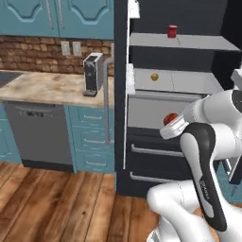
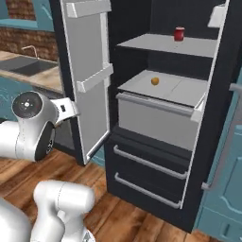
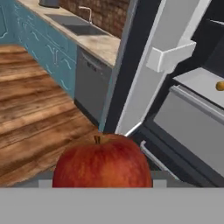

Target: Pick the two apples from the fridge and place them on the plate next to the blender to make a fruit smoothie.

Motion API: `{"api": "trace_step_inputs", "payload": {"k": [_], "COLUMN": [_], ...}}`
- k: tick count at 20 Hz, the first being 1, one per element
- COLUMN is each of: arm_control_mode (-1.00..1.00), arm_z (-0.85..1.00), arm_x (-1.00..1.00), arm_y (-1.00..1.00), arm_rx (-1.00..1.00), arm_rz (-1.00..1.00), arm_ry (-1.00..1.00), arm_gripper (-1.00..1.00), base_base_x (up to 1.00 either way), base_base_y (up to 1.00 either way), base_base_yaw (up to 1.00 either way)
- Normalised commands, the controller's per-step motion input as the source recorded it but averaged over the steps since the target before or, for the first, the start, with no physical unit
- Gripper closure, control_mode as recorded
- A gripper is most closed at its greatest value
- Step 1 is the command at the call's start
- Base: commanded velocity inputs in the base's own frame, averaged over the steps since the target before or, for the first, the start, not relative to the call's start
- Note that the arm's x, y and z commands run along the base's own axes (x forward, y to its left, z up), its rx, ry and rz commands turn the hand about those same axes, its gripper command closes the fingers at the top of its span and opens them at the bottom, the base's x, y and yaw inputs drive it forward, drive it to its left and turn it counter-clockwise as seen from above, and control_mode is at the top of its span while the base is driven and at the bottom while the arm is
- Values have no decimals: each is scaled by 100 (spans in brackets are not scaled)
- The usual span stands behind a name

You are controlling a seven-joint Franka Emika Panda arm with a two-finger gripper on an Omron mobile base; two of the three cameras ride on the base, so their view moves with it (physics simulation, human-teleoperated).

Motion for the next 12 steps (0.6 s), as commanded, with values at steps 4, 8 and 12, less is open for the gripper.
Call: {"api": "trace_step_inputs", "payload": {"k": [4,8,12], "arm_control_mode": [100,100,100], "arm_z": [0,0,0], "arm_x": [0,0,0], "arm_y": [0,0,0], "arm_rx": [0,0,0], "arm_rz": [0,0,0], "arm_ry": [0,0,0], "arm_gripper": [100,100,100], "base_base_x": [-34,-4,0], "base_base_y": [25,36,29], "base_base_yaw": [80,79,82]}}
